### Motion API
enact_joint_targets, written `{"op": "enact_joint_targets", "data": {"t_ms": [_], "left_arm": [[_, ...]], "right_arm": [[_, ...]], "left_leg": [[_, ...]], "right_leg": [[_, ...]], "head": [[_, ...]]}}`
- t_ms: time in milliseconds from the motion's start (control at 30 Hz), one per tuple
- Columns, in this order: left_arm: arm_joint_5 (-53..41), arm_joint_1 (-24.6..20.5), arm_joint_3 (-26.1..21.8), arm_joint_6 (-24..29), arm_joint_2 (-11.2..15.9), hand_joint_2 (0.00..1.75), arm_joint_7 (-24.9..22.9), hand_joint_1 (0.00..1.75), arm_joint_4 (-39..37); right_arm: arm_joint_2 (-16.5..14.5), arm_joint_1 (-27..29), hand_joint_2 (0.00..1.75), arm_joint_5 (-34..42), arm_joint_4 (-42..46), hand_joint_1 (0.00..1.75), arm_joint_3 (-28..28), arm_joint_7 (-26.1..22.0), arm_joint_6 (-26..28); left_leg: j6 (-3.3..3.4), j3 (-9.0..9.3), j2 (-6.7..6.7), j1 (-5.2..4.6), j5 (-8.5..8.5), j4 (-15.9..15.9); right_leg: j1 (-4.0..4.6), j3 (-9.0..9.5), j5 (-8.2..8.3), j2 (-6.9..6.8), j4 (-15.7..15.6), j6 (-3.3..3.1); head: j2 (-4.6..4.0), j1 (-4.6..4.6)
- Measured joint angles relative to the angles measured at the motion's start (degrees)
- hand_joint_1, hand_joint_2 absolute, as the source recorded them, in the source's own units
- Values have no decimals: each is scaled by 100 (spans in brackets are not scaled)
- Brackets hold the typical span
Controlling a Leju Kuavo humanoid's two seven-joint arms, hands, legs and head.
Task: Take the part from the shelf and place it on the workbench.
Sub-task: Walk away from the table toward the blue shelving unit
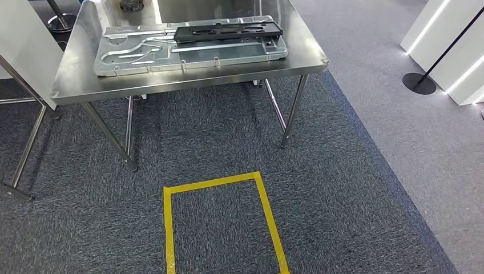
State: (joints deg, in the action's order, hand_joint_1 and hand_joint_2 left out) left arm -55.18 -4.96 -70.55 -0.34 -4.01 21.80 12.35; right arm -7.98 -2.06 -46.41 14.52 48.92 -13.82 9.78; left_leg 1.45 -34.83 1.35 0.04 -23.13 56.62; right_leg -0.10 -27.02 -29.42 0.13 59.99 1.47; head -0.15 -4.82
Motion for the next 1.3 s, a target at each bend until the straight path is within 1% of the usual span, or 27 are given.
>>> {"op": "enact_joint_targets", "data": {"t_ms": [33, 67, 133, 167, 200, 267, 300, 333, 367, 400, 433, 467, 533, 567, 633, 667, 733, 800, 833, 867, 900, 967, 1000, 1067, 1133, 1200, 1300], "left_arm": [[0, -1, 0, 1, -2, 0, -1, 0, 0], [2, -2, -1, 5, -3, 0, -1, 0, 0], [13, -9, -1, 14, -2, 0, -1, 0, 0], [24, -8, -1, 19, -1, 0, -1, 0, 0], [34, -5, -1, 23, -1, 0, -1, 0, 0], [55, 6, -5, 30, -3, 0, -7, 0, 0], [61, 9, -9, 33, -4, 0, -11, 0, 0], [65, 12, -13, 33, -5, 0, -17, 0, 0], [66, 14, -17, 34, -5, 0, -24, 0, 0], [67, 14, -21, 36, -5, 0, -30, 0, 0], [67, 10, -24, 38, -4, 0, -36, 0, 0], [67, -2, -26, 40, -4, 0, -40, 0, 0], [66, -48, -28, 41, -4, 0, -44, 0, 0], [66, -62, -28, 38, -4, 0, -44, 0, 0], [64, -42, -28, 26, -4, 0, -46, 0, 0], [64, -22, -30, 19, -4, 0, -50, 0, 0], [62, -6, -33, 3, -4, 0, -62, 0, 0], [59, -6, -35, -5, -3, 0, -80, 0, 0], [58, -1, -36, -7, -3, 0, -91, 0, 0], [58, 7, -36, -9, -4, 0, -105, 0, 0], [58, 15, -37, -9, -5, 0, -120, 0, 0], [58, 24, -38, -11, -10, 0, -153, 0, 0], [58, 22, -38, -14, -13, 0, -168, 0, 0], [56, 11, -38, -17, -15, 0, -191, 0, 0], [56, 2, -39, -17, -14, 0, -207, 0, 0], [60, 0, -45, -12, -11, 0, -223, 0, 0], [63, 0, -65, 7, -11, 0, -267, 0, -2]], "right_arm": [[0, -9, 0, -1, 0, 0, -4, -11, 1], [0, -15, 0, -3, 0, 0, -8, -20, 3], [1, -15, 0, -6, -1, 0, -11, -28, 5], [2, -13, 0, -7, -2, 0, -11, -29, 6], [9, -11, 0, -8, -3, 0, -11, -28, 5], [31, -9, 0, -7, -6, 0, -11, -30, -9], [44, -9, 0, -5, -8, 0, -11, -32, -25], [55, -9, 0, -3, -10, 0, -11, -34, -43], [64, -9, 0, -6, -13, 0, -11, -35, -59], [73, -8, 0, -21, -16, 0, -13, -31, -72], [80, -7, 0, -52, -19, 0, -20, -18, -85], [85, -1, 0, -90, -22, 0, -30, 4, -102], [93, 13, 0, -168, -29, 0, -58, 61, -138], [96, 15, 0, -187, -32, 0, -70, 83, -154], [97, -2, 0, -205, -37, 0, -86, 101, -170], [97, -8, 0, -205, -38, 0, -94, 102, -173], [96, -6, 0, -204, -39, 0, -107, 103, -176], [93, 4, 0, -203, -45, 0, -115, 104, -181], [92, 9, 0, -201, -48, 0, -116, 104, -187], [92, 12, 0, -197, -51, 0, -116, 104, -194], [92, 13, 0, -194, -52, 0, -116, 110, -203], [92, 10, 0, -187, -53, 0, -116, 139, -252], [92, 8, 0, -186, -53, 0, -116, 170, -286], [92, 7, 0, -183, -53, 0, -117, 265, -355], [92, 7, 87, -184, -53, 0, -117, 386, -379], [99, 10, 175, -186, -54, 0, -116, 483, -367], [140, 12, 175, -193, -58, 0, -114, 666, -281]], "left_leg": [[-33, -42, 3, -1, 54, 22], [-67, -68, 7, 0, 109, 28], [-132, -96, 14, 14, 178, 27], [-155, -131, 2, 23, 93, 94], [-176, -194, -15, 32, -109, 264], [-209, -391, -48, 55, -694, 921], [-222, -474, -56, 61, -891, 1295], [-231, -507, -61, 63, -936, 1578], [-233, -465, -63, 64, -842, 1701], [-227, -325, -60, 64, -676, 1620], [-214, -82, -23, 62, -535, 1343], [-199, 236, 54, 53, -490, 938], [-134, 736, 182, 19, -622, 193], [-98, 835, 190, 0, -698, 6], [-12, 812, 108, -4, -694, -87], [26, 791, 67, 1, -657, -100], [91, 724, 1, 10, -576, -117], [117, 635, -76, -2, -512, -111], [119, 597, -110, -6, -485, -106], [114, 571, -137, -8, -465, -98], [108, 556, -159, -8, -451, -87], [86, 541, -190, -8, -438, -61], [67, 528, -198, -16, -435, -43], [14, 490, -201, -26, -424, -22], [-43, 465, -199, -26, -419, -10], [-93, 381, -188, -24, -556, 173], [-170, -93, -177, 25, -1111, 1226]], "right_leg": [[18, 252, -116, 2, -362, -37], [39, 380, -194, 2, -576, -79], [44, 343, -158, -8, -635, -165], [39, 308, -110, -19, -639, -206], [32, 262, -53, -33, -648, -245], [46, 125, 72, -50, -640, -296], [58, 41, 133, -54, -629, -307], [70, -50, 191, -54, -614, -309], [78, -146, 244, -69, -592, -309], [83, -243, 289, -85, -561, -304], [86, -333, 325, -109, -517, -294], [95, -409, 347, -141, -466, -281], [112, -503, 368, -223, -362, -231], [114, -526, 377, -277, -330, -202], [94, -546, 386, -345, -283, -132], [81, -575, 320, -308, -210, -93], [48, -766, -31, -152, 257, -24], [26, -1073, -455, -62, 1017, 9], [20, -1163, -551, -50, 1278, 17], [15, -1150, -527, -45, 1328, 21], [11, -1019, -396, -42, 1140, 17], [9, -558, -33, -21, 329, -18], [17, -370, 82, -6, -38, -46], [41, -240, 134, 19, -357, -98], [36, -252, 162, 11, -392, -156], [8, -244, 207, -14, -451, -225], [9, -277, 234, -52, -463, -287]], "head": [[0, -1], [0, -1], [0, 0], [0, 0], [0, 0], [0, -1], [0, -1], [0, 0], [0, -1], [0, -1], [0, -1], [0, -1], [0, -1], [0, -1], [0, 1], [0, 1], [0, 1], [0, 1], [0, 1], [0, 1], [0, 1], [0, 1], [0, 1], [0, 1], [0, 0], [0, 0], [0, -1]]}}
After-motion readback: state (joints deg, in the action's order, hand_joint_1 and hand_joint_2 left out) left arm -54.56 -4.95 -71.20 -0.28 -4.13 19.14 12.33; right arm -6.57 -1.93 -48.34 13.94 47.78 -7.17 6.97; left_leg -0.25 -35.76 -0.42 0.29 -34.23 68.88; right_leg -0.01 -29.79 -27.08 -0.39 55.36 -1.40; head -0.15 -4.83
